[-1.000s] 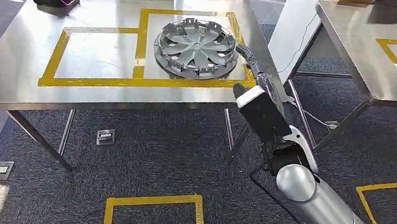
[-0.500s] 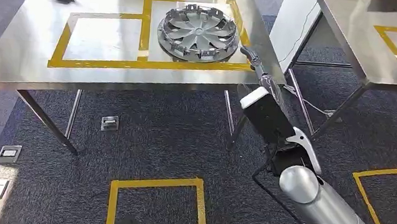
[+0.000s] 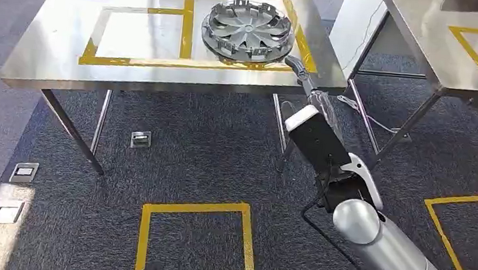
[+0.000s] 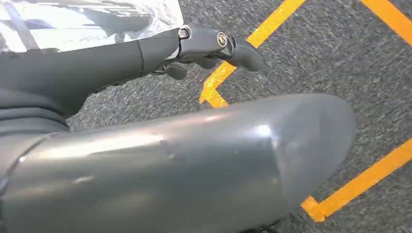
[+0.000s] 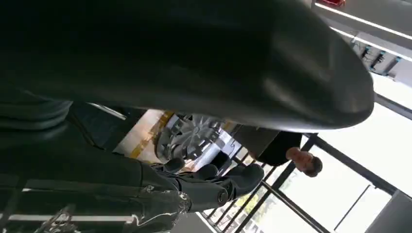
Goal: Take the parts from the cabinet and place them on the table.
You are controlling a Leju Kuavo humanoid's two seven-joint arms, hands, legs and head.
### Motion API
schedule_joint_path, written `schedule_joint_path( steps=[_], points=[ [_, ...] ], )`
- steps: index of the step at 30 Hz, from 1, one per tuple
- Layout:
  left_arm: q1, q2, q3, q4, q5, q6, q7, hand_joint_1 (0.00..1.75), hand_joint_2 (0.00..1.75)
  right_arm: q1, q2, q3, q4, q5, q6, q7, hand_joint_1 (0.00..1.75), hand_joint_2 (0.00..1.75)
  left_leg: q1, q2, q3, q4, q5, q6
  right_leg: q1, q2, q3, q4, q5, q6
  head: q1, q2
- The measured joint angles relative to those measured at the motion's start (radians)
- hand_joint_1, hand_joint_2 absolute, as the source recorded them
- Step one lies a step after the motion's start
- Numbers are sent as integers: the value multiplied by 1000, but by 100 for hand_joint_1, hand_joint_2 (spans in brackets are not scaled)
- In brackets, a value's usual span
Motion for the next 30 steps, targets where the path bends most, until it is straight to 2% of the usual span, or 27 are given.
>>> schedule_joint_path(
  steps=[1, 2, 4, 5, 6, 7, 8, 9, 10, 11, 12, 14, 15, 16, 17, 18, 19, 20, 21, 22, 23, 24, 25, 26, 27, 28, 30],
  points=[
    [-2, 0, 0, 0, 0, 0, 0, 0, 0, 0, -1, 0, 0, 0, 0, 0, 0, 0, -2, 2, -13, 0, 11, 8, -1, 3, -7, 15, -42, 5, 2, 0],
    [-3, 0, 0, 0, 0, 0, 0, 0, 0, 0, -2, -1, 0, 0, 0, 0, 0, 0, -3, 2, -27, 0, 23, 15, -1, 4, -16, 65, -107, 8, 7, 0],
    [-3, 0, 0, 0, -2, 0, -1, 0, 0, 0, -3, -1, 0, 0, 0, 0, 0, 0, -8, 2, -58, 1, 47, 21, -1, 4, -41, 205, -214, 10, 7, 0],
    [-3, 1, 0, 0, -3, 0, -3, 0, 0, 1, -3, -1, 0, 0, 0, 0, 0, 0, -11, 3, -75, 2, 60, 22, -2, 4, -45, 265, -229, 9, 8, 0],
    [-3, 1, 0, 0, -3, 0, -3, 0, 0, 3, -3, -1, 0, 0, 0, 0, 0, 0, -14, 3, -93, 2, 73, 22, -2, 4, -36, 291, -209, 7, 8, 0],
    [-3, 1, 0, 0, -2, 0, -6, 0, 0, 4, -3, 0, 0, 0, 0, 0, 0, 0, -17, 3, -111, 3, 85, 22, -1, 4, -12, 279, -167, 3, 8, 0],
    [-3, 2, 0, 0, 1, 0, -11, 0, 0, 4, -3, 0, 0, 0, 0, 0, 0, 0, -19, 3, -126, 2, 95, 21, -1, 4, 26, 238, -127, -3, 8, 0],
    [-3, 2, 0, 0, 3, 0, -15, 0, 0, 4, -3, -1, 0, 0, 0, 0, 0, 0, -21, 3, -139, 2, 106, 20, 2, 5, 78, 171, -102, -12, 8, 0],
    [-3, 1, 0, 0, 4, 0, -16, 0, 0, 3, -3, -2, 0, 0, 0, 0, 0, 0, -19, 3, -147, 2, 116, 18, 7, 5, 143, 83, -114, -23, 7, 0],
    [-3, 0, 0, 0, 5, 0, -19, 0, 0, 3, -3, -3, -1, 0, 0, 1, 0, 0, -23, 3, -152, 3, 123, 11, 14, 4, 208, -21, -160, -29, 8, 0],
    [-2, 0, 0, 0, 5, 0, -20, 0, 0, 3, -3, -6, -1, 0, 0, 2, 0, 0, -18, 3, -152, -2, 136, 4, 16, 4, 227, -60, -177, -22, 5, 0],
    [-2, -2, 0, 0, 8, 0, -19, 0, 0, 3, -4, -8, -1, 0, 0, 5, 0, 0, -5, 3, -153, -16, 161, -10, 30, 5, 215, -63, -157, -32, 12, 0],
    [1, -3, 0, 0, 8, 0, -18, 0, 0, 4, -4, -8, -1, 0, 0, 6, 0, 0, -6, 1, -153, -20, 170, -19, 29, 4, 211, -77, -140, -40, 12, 0],
    [2, -2, 0, 0, 8, 0, -15, 0, 0, 3, -4, -8, -1, 0, 0, 8, 0, 0, -5, 0, -161, -14, 143, -21, 23, -1, 210, -82, -125, -46, 11, 0],
    [3, -3, 0, 0, 8, 0, -14, 0, 0, 2, -4, -8, 0, 0, 0, 12, 0, 0, -7, -1, -171, 23, 86, -22, 21, 0, 201, -84, -115, -54, 10, 0],
    [4, -3, 0, 0, 8, 0, -12, 0, 0, 3, -4, -8, 1, 12, 0, 19, 0, 0, -6, -1, -187, 90, 28, -26, 20, -1, 191, -82, -107, -58, 5, 0],
    [4, -3, 0, 0, 8, 0, -10, 0, 0, 5, -4, -8, 4, 19, 0, 26, 0, 0, -6, -1, -205, 168, -16, -28, 20, -1, 181, -79, -100, -59, 6, 0],
    [4, -3, 0, 0, 8, 0, -6, 0, 0, 7, -4, -7, 9, 24, -1, 31, 0, 0, -6, -1, -220, 236, -34, -31, 20, -2, 170, -76, -94, -60, 4, 0],
    [4, -3, 0, 0, 8, 0, -3, 0, 0, 9, -4, -6, 14, 29, -1, 39, 0, 0, -6, -1, -221, 273, -23, -33, 20, -2, 159, -71, -89, -59, 2, 0],
    [4, -3, 0, 0, 8, 0, 0, 0, 0, 12, -4, -7, 22, 31, -2, 44, 0, 0, -6, -1, -203, 266, 5, -34, 19, -1, 146, -65, -84, -57, 2, 0],
    [4, -3, 0, 0, 8, 0, 2, 0, 0, 13, -5, -8, 29, 32, -3, 52, 0, 0, -6, -1, -164, 216, 38, -33, 18, -1, 134, -57, -82, -54, 2, 0],
    [4, -2, 0, 0, 8, 2, 5, 0, 0, 14, -5, -9, 37, 34, -5, 63, 0, 0, -6, -1, -105, 132, 61, -31, 17, 0, 125, -48, -82, -53, 2, 0],
    [3, -1, 0, 0, 8, 4, 6, 0, 0, 14, -5, -10, 44, 37, -4, 71, 0, 0, -6, -1, -49, 48, 59, -27, 17, -1, 120, -39, -83, -51, 1, 0],
    [2, 0, 0, 0, 7, 5, 8, 0, 0, 13, -8, -13, 53, 39, -4, 79, 0, 0, -11, -2, -21, 13, 34, -22, 21, -1, 110, -33, -83, -45, 0, 0],
    [1, -1, 0, 0, 7, 6, 10, 0, 175, 14, -11, -17, 66, 39, -3, 88, 0, 0, -12, -2, -28, 4, 36, -17, 21, -2, 106, -30, -79, -38, 1, 0],
    [1, 0, 0, 0, 6, 6, 13, 0, 175, 15, -11, -18, 81, 38, -2, 94, 0, 0, -15, -2, -29, -2, 35, -13, 20, -2, 103, -29, -75, -32, -1, 0],
    [1, -1, 0, 0, 4, 6, 20, 0, 175, 20, -18, -23, 109, 25, 0, 98, 0, 0, -11, -1, -33, -16, 36, 5, 21, -2, 95, -27, -69, -22, 0, 0]
  ],
)
